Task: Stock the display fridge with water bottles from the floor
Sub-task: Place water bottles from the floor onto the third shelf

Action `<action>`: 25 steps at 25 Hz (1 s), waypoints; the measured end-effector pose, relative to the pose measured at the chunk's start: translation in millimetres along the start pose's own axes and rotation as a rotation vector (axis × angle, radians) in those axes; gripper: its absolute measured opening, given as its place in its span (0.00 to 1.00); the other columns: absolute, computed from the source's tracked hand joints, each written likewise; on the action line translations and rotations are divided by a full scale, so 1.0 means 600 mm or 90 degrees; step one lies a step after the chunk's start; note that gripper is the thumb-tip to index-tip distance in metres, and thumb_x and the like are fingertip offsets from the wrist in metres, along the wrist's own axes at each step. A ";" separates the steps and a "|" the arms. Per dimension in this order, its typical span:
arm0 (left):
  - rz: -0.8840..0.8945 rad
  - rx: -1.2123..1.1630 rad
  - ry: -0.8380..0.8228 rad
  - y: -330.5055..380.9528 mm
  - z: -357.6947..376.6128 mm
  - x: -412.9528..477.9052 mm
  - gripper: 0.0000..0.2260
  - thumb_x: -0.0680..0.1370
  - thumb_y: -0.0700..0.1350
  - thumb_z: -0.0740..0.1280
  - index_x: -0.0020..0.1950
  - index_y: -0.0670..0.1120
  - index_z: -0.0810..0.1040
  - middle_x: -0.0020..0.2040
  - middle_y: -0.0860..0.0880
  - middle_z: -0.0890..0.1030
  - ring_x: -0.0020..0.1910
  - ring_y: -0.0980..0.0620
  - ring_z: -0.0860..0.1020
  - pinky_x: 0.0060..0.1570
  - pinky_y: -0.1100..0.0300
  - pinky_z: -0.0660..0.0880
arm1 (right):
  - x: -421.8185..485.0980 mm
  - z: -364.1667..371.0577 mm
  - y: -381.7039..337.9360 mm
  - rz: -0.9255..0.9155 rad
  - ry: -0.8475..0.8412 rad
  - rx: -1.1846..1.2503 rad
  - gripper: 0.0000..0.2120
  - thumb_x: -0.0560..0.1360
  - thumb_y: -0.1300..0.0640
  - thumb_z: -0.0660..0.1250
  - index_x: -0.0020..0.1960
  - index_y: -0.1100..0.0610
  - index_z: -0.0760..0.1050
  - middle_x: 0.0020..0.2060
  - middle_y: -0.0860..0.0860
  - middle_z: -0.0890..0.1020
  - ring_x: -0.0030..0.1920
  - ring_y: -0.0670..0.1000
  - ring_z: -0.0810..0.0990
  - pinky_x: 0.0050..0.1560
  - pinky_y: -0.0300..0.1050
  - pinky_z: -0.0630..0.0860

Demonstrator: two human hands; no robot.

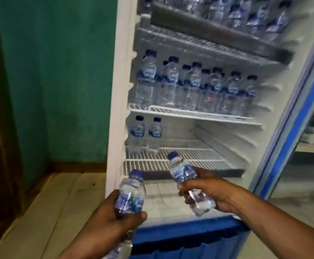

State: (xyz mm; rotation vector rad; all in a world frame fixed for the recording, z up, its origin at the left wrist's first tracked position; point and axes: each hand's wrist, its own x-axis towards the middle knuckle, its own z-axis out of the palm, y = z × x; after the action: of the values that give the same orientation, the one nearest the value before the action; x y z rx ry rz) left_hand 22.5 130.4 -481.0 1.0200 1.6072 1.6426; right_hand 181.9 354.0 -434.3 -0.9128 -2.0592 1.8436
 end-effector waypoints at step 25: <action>-0.112 0.040 0.232 0.012 0.105 0.271 0.18 0.68 0.42 0.78 0.53 0.52 0.77 0.40 0.54 0.86 0.38 0.52 0.84 0.36 0.53 0.81 | 0.456 -0.112 0.009 -0.235 0.262 -0.138 0.38 0.68 0.58 0.80 0.71 0.57 0.64 0.59 0.47 0.75 0.57 0.47 0.75 0.54 0.38 0.72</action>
State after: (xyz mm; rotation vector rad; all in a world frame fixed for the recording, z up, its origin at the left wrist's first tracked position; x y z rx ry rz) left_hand -6.2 301.1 -459.5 0.6089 1.9329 1.7364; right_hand 7.4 567.7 -489.9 -0.8092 -2.0169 1.1538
